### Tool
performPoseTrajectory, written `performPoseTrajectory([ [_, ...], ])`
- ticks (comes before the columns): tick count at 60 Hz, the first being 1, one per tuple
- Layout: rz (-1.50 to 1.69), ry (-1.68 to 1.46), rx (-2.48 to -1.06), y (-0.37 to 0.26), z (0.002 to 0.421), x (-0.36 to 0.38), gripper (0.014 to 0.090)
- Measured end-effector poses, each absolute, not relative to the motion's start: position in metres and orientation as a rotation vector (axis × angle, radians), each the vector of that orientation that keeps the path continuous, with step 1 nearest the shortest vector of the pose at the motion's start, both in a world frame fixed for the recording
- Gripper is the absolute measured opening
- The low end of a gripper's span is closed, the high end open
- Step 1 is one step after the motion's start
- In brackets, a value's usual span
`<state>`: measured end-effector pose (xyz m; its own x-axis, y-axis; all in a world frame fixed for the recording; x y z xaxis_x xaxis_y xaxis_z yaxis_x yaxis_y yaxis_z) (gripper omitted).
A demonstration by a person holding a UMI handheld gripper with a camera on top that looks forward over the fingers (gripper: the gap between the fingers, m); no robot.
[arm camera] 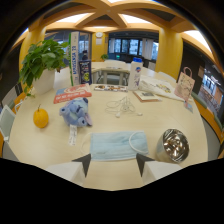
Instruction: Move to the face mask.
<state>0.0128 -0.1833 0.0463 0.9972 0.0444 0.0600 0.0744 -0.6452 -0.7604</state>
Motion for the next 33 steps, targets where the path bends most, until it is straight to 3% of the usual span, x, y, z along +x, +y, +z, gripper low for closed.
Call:
performPoseTrajectory([
  [33,-0.03,-0.085,-2.279,-0.165,0.039,0.015,0.0855],
])
